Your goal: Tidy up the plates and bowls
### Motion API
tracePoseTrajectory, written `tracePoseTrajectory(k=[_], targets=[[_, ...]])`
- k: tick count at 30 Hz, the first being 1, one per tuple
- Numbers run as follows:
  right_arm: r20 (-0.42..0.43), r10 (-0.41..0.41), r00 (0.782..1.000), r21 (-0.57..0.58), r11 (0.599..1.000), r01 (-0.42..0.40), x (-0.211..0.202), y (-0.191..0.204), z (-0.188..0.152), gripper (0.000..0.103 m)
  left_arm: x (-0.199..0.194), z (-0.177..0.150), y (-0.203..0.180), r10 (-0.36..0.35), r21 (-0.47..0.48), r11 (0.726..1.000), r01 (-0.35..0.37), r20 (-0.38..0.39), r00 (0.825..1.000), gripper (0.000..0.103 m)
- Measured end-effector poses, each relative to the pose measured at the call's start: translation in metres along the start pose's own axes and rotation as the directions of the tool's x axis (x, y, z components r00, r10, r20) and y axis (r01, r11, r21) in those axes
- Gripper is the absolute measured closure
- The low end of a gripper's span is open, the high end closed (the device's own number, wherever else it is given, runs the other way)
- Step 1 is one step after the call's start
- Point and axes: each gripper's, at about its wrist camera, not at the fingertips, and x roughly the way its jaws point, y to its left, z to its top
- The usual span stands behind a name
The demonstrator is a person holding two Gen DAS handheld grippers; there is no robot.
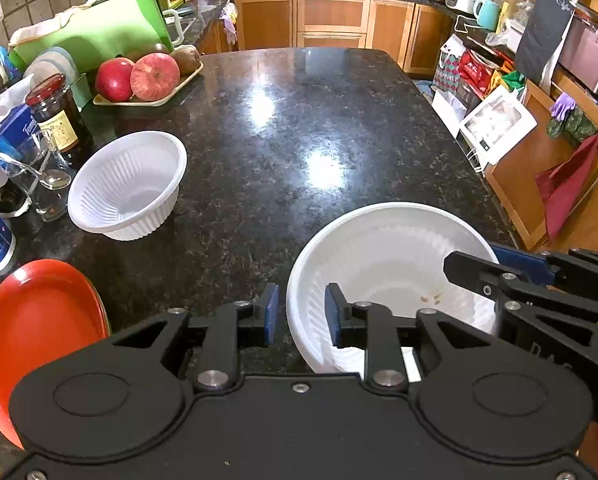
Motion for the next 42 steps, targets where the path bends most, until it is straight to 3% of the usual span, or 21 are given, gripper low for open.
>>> tracePoseTrajectory(k=[2,6,11,20,28,31,42], targets=[[0.017,-0.017,1.0,-0.009,1.0,0.017,-0.001,0.0,0.0,0.062,-0.001,0.0,0.002,-0.006,-0.011,1.0,0.006,0.002,1.0,0.066],[0.065,-0.062,0.996,-0.042,0.997,0.065,-0.003,0.002,-0.002,0.058,-0.005,0.0,0.006,-0.002,-0.046,0.999,0.003,0.027,1.0,0.049],[0.07,-0.076,0.995,-0.085,0.993,0.082,0.001,0.001,-0.008,0.058,-0.009,-0.002,0.009,0.012,-0.08,0.997,-0.008,0.044,0.999,0.049],[0.035,-0.029,0.999,-0.027,0.999,0.03,0.014,-0.014,-0.018,0.058,-0.013,-0.01,0.012,0.05,-0.133,0.99,-0.044,0.038,0.998,0.049],[0.091,0.025,0.996,-0.017,1.0,-0.023,0.0,-0.014,-0.015,0.058,-0.021,-0.016,0.011,0.086,-0.171,0.982,-0.076,0.051,0.995,0.048],[0.121,0.038,0.992,-0.019,0.999,-0.036,-0.007,-0.013,-0.011,0.056,-0.025,-0.018,0.01,0.098,-0.189,0.978,-0.084,0.067,0.993,0.042],[0.247,0.144,0.958,-0.122,0.986,-0.117,-0.03,0.017,-0.002,0.031,-0.052,-0.023,0.02,0.238,-0.264,0.947,-0.181,0.201,0.95,0.021]])
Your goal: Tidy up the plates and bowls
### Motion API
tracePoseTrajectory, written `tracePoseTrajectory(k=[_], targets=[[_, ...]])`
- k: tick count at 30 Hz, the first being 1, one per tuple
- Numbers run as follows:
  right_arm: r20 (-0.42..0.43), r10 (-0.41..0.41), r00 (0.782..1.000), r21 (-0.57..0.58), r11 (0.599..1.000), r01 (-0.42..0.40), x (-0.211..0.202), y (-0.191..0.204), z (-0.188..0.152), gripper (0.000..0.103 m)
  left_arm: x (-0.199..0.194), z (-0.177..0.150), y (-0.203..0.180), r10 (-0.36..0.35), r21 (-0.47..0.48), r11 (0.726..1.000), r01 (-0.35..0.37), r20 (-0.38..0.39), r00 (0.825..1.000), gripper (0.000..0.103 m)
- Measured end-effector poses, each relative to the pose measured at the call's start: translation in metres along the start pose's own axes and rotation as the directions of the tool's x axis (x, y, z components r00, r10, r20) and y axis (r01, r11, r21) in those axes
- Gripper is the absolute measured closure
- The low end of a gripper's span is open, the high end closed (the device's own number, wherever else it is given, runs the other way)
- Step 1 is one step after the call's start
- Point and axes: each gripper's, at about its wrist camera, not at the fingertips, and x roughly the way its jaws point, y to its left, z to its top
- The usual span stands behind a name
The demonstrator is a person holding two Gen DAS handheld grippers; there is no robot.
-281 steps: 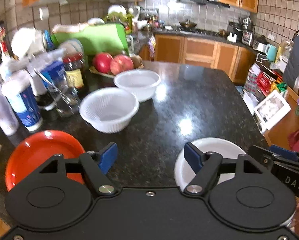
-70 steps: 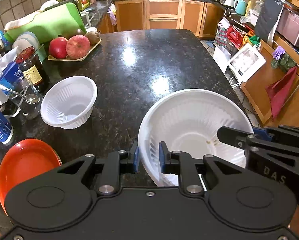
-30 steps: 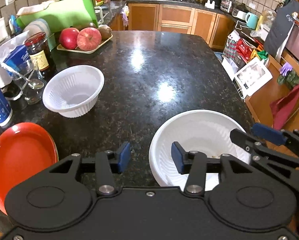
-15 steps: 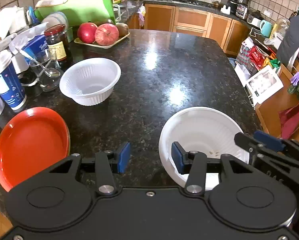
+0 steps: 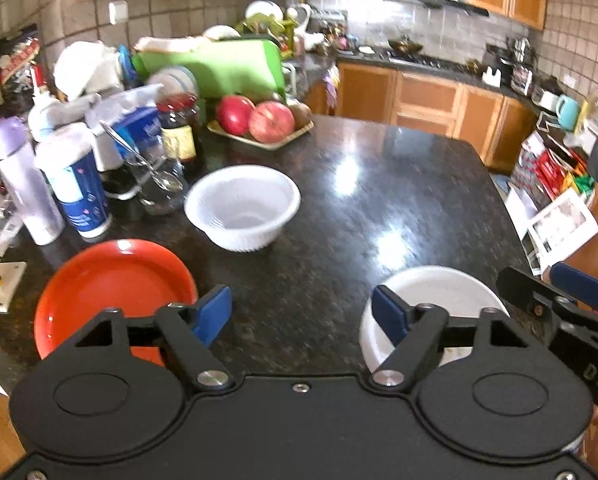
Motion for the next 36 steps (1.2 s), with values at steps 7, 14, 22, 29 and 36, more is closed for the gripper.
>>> tracePoseTrajectory(k=[7,14,22,29,36], targets=[[0.084,0.031,0.996,-0.04,0.999,-0.028,-0.007,0.027,0.013,0.021,-0.008,0.014,0.026,0.033,-0.031,0.999,-0.031,0.079,0.996,0.019],[0.081,0.036,0.996,-0.053,0.998,-0.031,0.004,0.064,0.028,0.014,-0.007,0.036,0.059,0.071,-0.014,0.997,-0.069,0.15,0.986,0.017],[0.051,0.013,0.999,-0.08,0.997,-0.009,0.035,0.112,0.042,0.014,0.007,0.059,0.105,0.026,0.0,1.0,-0.027,0.151,0.988,0.017],[0.004,-0.048,0.999,-0.007,0.999,0.049,0.069,0.133,0.046,0.014,0.034,0.075,0.131,-0.047,0.035,0.998,0.044,0.096,0.994,0.018],[-0.079,-0.129,0.989,0.105,0.985,0.136,0.108,0.137,0.045,0.016,0.068,0.092,0.146,-0.075,0.055,0.996,0.074,0.03,0.997,0.019]])
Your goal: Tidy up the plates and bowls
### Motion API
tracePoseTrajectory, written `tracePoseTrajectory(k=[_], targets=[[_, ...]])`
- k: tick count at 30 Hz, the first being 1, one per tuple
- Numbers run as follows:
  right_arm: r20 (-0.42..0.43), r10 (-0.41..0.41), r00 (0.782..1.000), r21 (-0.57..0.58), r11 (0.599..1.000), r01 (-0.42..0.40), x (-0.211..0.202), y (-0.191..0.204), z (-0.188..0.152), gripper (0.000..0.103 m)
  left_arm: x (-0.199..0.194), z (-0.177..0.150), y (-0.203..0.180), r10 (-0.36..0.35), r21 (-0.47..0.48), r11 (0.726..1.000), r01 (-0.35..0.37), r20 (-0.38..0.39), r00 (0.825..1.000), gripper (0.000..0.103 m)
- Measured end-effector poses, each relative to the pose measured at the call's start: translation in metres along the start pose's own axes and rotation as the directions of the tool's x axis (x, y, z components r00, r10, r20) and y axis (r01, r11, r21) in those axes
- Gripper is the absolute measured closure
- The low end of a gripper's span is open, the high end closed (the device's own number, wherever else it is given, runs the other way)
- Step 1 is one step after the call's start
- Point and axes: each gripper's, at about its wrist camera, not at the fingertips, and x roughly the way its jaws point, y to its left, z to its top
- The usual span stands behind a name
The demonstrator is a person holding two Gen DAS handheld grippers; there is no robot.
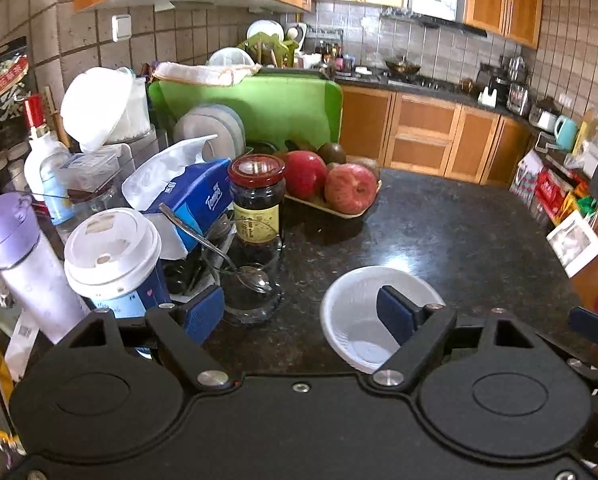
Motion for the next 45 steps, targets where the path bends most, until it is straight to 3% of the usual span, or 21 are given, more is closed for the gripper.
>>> tracePoseTrajectory(k=[5,11,14,29,35,45], targets=[[-0.041,-0.062,0.997,0.064,0.996,0.065,0.025,0.003,-0.004,0.018,0.031,0.004,0.003,-0.036,0.037,0.999,0.04,-0.099,0.994,0.02],[-0.088,-0.135,0.987,0.1,0.985,0.143,0.052,-0.001,-0.006,0.019,0.068,0.005,0.006,-0.075,0.048,0.995,0.088,-0.228,0.971,0.027],[-0.111,-0.151,0.982,0.112,0.98,0.163,0.062,-0.003,-0.006,0.025,0.081,0.005,0.007,-0.092,0.049,0.993,0.108,-0.266,0.96,0.027],[-0.239,-0.144,0.96,0.195,0.962,0.193,0.115,-0.015,-0.003,0.033,0.109,0.014,0.001,-0.074,0.074,0.992,0.101,-0.305,0.95,0.027],[-0.253,-0.173,0.952,0.146,0.966,0.215,0.126,-0.011,-0.002,0.034,0.119,0.015,-0.001,-0.098,0.076,0.988,0.133,-0.35,0.931,0.033],[-0.311,-0.177,0.934,0.149,0.961,0.231,0.15,-0.011,-0.006,0.041,0.129,0.015,-0.007,-0.098,0.108,0.983,0.148,-0.371,0.924,0.044]])
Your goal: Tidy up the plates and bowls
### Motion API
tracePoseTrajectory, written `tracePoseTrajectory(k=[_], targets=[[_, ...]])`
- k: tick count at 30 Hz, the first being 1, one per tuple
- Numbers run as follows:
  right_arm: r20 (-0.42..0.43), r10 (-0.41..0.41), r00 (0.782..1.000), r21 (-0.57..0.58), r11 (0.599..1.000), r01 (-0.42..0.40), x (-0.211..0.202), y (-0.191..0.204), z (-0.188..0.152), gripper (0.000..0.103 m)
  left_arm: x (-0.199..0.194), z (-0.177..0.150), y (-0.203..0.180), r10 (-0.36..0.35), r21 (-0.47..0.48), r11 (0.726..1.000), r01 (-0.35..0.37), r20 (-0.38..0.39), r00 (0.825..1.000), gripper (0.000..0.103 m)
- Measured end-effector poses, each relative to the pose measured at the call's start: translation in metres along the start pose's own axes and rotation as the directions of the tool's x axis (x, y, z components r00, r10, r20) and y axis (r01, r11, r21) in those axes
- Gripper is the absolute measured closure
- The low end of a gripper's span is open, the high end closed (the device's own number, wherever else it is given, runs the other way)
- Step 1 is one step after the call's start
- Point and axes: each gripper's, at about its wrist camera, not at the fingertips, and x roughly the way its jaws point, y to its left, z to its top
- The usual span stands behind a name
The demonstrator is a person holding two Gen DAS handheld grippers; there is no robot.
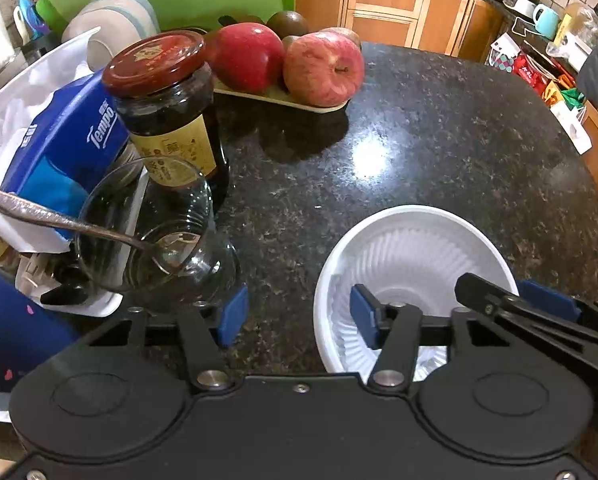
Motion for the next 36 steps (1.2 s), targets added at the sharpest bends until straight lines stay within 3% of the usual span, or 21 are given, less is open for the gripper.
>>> tracePoseTrajectory(k=[3,7,17,20,21,29,36], targets=[[-0.022,0.013,1.0,0.001,1.0,-0.013,0.006,0.0,0.0,0.053,0.002,0.001,0.0,-0.007,0.005,1.0,0.007,-0.004,1.0,0.044],[-0.034,0.012,0.999,0.015,1.0,-0.012,0.012,-0.001,-0.001,0.06,0.007,0.003,0.0,-0.026,0.019,0.999,0.027,-0.008,1.0,0.045],[-0.05,0.008,0.999,-0.005,1.0,-0.008,0.014,0.004,-0.006,0.084,0.013,0.001,-0.009,-0.066,0.055,0.996,0.068,-0.043,0.997,0.064],[-0.048,0.011,0.999,-0.014,1.0,-0.012,0.011,0.005,-0.008,0.087,0.014,-0.001,-0.011,-0.073,0.063,0.995,0.077,-0.053,0.996,0.075],[-0.046,0.009,0.999,-0.013,1.0,-0.01,0.009,0.005,-0.008,0.088,0.014,-0.002,-0.011,-0.081,0.065,0.994,0.084,-0.056,0.995,0.083],[-0.023,0.002,1.0,-0.019,1.0,-0.002,-0.009,0.006,-0.01,0.088,0.004,-0.004,-0.014,-0.096,0.073,0.992,0.099,-0.043,0.995,0.084],[0.043,0.007,0.999,-0.068,0.998,-0.005,-0.05,0.011,-0.009,0.087,-0.033,-0.012,-0.017,-0.107,0.083,0.991,0.106,0.008,0.994,0.083]])
